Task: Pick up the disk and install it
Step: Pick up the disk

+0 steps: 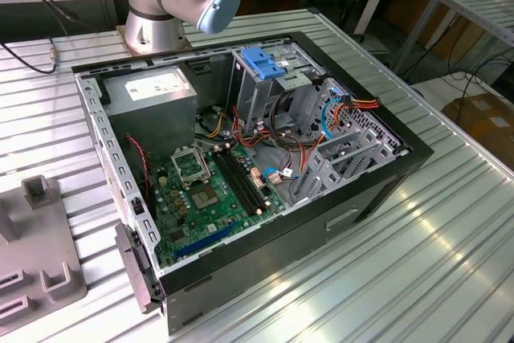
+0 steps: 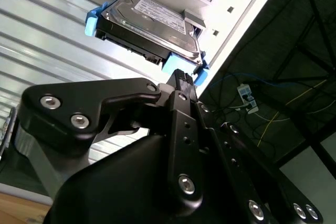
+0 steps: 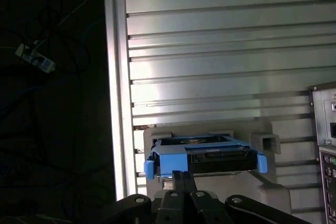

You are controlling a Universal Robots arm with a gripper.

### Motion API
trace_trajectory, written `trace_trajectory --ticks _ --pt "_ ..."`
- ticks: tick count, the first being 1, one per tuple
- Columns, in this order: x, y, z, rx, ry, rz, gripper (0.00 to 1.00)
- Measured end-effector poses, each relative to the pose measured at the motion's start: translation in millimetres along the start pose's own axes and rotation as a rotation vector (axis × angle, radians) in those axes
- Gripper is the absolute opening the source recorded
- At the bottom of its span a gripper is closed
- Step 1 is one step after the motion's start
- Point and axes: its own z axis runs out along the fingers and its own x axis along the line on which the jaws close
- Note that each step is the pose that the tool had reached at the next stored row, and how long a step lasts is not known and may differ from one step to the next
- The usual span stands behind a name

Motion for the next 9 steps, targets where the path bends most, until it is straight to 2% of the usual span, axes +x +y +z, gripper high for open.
trace_trajectory --ticks 9 --pt "0.3 0.0 0.0 0.0000 0.0000 0.000 0.10"
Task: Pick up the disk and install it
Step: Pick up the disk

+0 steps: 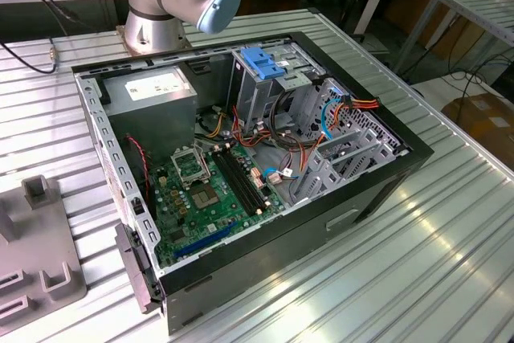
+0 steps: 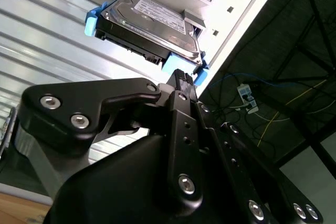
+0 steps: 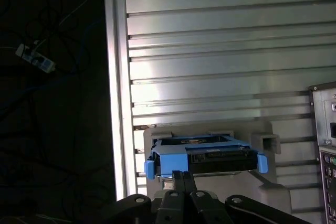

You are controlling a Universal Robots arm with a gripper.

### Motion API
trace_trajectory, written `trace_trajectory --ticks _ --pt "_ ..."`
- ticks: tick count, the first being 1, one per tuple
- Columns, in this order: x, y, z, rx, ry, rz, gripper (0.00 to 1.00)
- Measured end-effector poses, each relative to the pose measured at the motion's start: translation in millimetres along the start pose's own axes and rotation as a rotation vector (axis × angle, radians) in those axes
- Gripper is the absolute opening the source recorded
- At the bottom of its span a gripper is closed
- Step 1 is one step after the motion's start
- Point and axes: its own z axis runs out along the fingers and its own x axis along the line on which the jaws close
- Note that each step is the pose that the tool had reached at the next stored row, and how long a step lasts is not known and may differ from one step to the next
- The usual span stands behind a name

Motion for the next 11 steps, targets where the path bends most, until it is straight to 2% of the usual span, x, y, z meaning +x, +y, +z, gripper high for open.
trace_trajectory --ticks 3,6,9,11 --pt "0.0 0.0 0.0 0.0000 0.0001 -0.001 0.10" --pt "0.1 0.0 0.0 0.0002 0.0010 -0.022 0.10" --pt "0.0 0.0 0.0 0.0005 0.0045 -0.107 0.10" --pt "-0.1 0.1 0.0 0.0007 0.0061 -0.145 0.10"
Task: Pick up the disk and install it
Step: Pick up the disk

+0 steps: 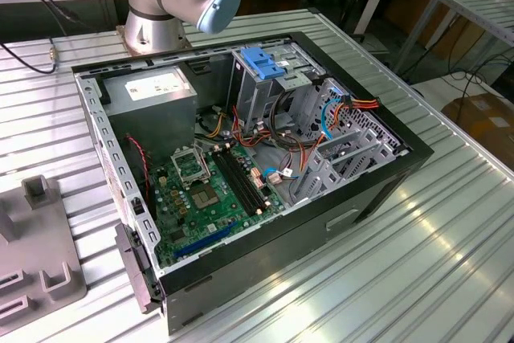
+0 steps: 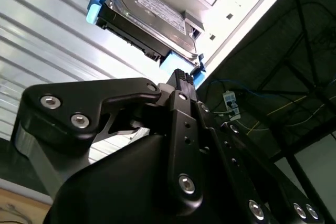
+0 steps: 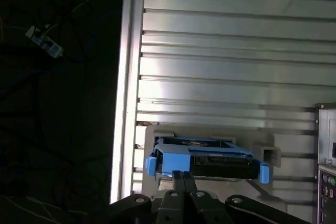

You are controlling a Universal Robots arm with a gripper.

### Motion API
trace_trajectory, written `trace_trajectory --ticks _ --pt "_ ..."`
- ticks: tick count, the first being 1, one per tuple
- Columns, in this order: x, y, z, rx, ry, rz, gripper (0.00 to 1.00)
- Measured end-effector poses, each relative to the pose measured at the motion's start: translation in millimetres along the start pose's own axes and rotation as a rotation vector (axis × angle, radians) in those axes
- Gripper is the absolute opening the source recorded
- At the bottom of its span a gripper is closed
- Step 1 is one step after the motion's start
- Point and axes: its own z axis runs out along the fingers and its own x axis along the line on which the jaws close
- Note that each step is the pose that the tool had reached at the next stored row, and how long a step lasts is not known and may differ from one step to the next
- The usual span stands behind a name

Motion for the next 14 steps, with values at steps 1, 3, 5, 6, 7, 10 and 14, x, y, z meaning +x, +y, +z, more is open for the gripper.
trace_trajectory --ticks 1,3,5,6,7,10,14 --pt "-0.3 0.0 0.0 0.0002 0.0011 -0.025 0.10" --pt "-0.6 -0.1 0.0 0.0003 0.0026 -0.060 0.10" --pt "-0.7 -0.1 0.0 0.0005 0.0041 -0.095 0.10" --pt "-0.8 -0.1 0.0 0.0006 0.0053 -0.123 0.10" --pt "-0.9 -0.1 0.0 0.0007 0.0065 -0.153 0.10" --pt "-0.9 -0.1 0.0 0.0009 0.0083 -0.195 0.10" --pt "-0.9 -0.1 0.0 0.0012 0.0112 -0.265 0.10"
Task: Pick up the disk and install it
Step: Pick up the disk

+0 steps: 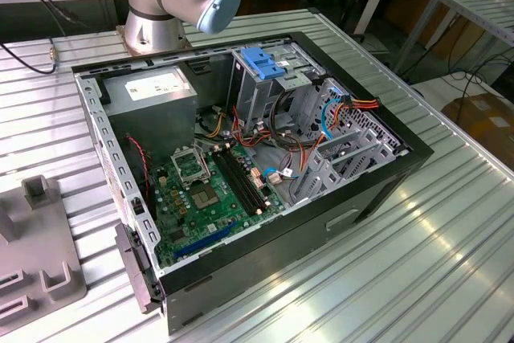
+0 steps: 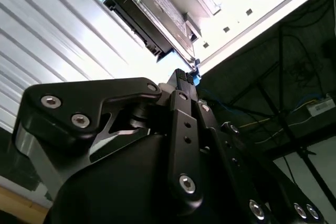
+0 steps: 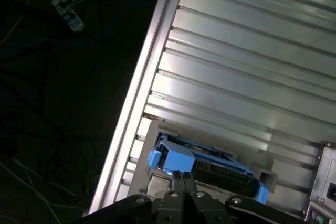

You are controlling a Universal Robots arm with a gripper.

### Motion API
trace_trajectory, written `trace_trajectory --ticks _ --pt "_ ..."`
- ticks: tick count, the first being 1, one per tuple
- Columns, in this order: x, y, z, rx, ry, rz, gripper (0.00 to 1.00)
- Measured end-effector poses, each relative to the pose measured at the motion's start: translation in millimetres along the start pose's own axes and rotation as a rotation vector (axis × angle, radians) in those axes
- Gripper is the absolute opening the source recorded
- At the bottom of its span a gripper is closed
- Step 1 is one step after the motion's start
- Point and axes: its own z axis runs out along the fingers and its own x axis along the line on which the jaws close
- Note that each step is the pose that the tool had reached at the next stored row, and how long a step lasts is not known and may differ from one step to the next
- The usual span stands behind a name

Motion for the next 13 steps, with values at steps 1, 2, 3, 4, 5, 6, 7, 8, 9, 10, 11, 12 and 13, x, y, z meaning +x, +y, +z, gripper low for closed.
trace_trajectory --ticks 1,2,3,4,5,6,7,8,9,10,11,12,13 --pt "0.0 0.0 0.0 0.0001 0.0008 -0.017 0.10" --pt "0.0 0.0 0.0 0.0002 0.0015 -0.036 0.10" --pt "0.0 0.0 0.0 0.0003 0.0032 -0.075 0.10" --pt "0.0 0.0 0.0 0.0005 0.0047 -0.110 0.10" --pt "0.0 0.0 0.0 0.0007 0.0061 -0.145 0.10" --pt "0.0 0.0 0.0 0.0008 0.0075 -0.177 0.10" --pt "0.0 -0.1 0.0 0.0010 0.0086 -0.203 0.10" --pt "0.0 -0.1 0.0 0.0011 0.0097 -0.228 0.10" --pt "0.0 -0.1 0.0 0.0011 0.0104 -0.246 0.10" --pt "0.0 0.0 0.0 0.0013 0.0119 -0.283 0.10" --pt "0.0 0.0 0.0 0.0015 0.0133 -0.314 0.10" --pt "0.0 0.0 0.0 0.0016 0.0147 -0.346 0.10" --pt "0.0 0.0 0.0 0.0018 0.0162 -0.383 0.10"
